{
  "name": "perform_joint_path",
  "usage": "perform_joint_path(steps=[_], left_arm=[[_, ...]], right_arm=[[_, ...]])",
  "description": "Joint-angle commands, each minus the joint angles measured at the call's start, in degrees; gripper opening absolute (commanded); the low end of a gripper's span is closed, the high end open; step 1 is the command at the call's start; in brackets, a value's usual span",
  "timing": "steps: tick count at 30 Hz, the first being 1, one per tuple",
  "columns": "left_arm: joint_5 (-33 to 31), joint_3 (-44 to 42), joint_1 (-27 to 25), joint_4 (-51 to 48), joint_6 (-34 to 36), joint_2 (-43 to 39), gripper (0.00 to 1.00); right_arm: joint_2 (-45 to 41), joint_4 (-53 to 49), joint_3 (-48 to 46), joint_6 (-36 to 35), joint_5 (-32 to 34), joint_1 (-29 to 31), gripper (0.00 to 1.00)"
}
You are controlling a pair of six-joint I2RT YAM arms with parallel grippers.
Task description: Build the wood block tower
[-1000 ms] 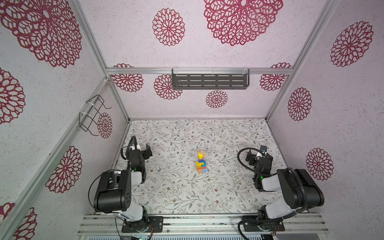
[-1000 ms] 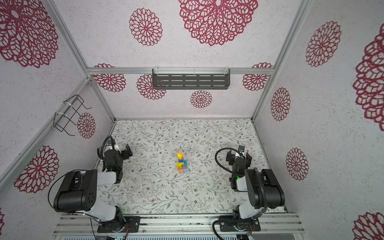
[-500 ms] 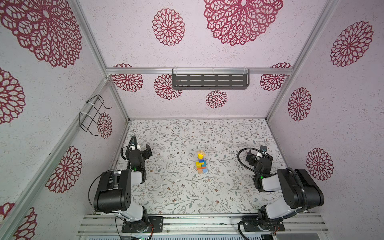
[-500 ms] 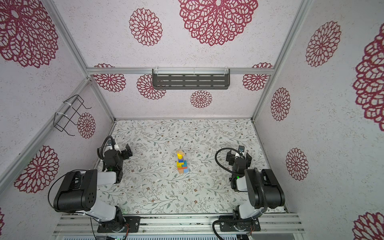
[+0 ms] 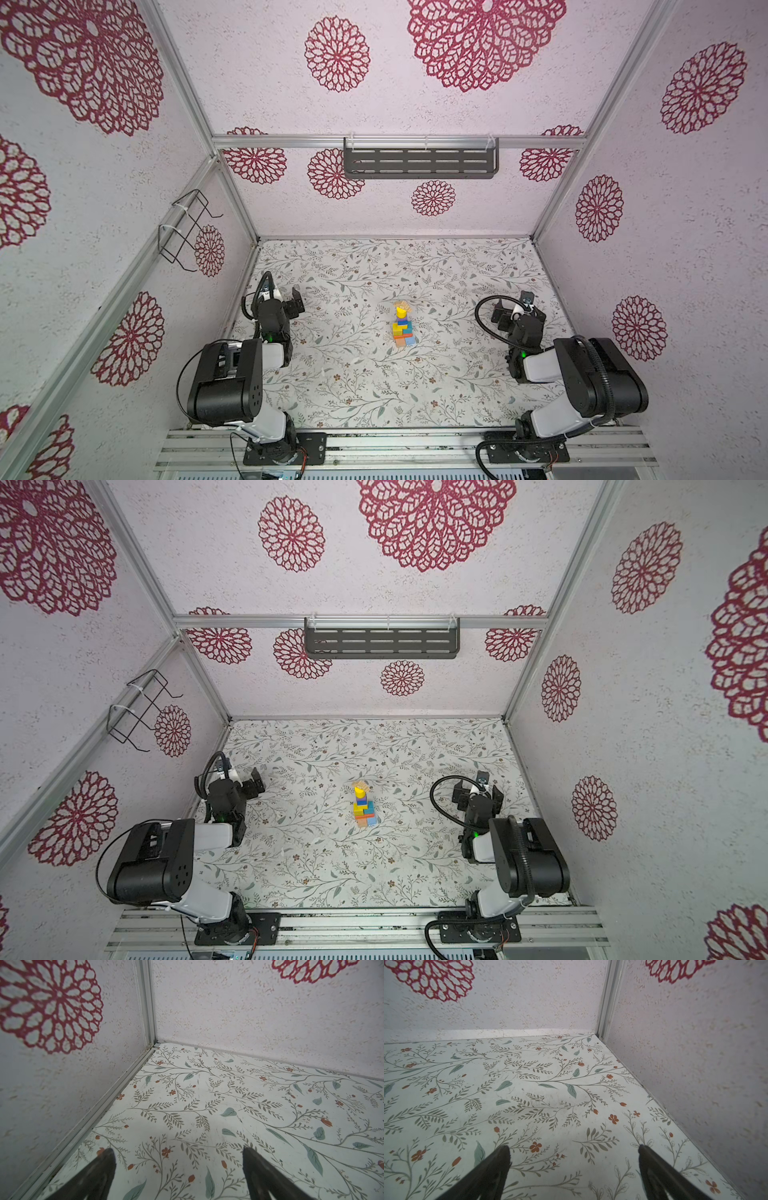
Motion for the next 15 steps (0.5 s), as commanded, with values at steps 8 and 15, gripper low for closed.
perform_joint_path(steps=[8, 15], left_arm=[[0.63, -0.17, -0.10, 0.14, 0.16, -0.79, 0.97], [0.57, -0.21, -0.10, 0.11, 0.19, -0.66, 0.97]], right_arm=[[-1.36, 0.40, 0.39, -0.65, -4.70, -0.04, 0.99], [-1.36, 0.38, 0.31, -0.51, -5.23, -0.15, 0.99]])
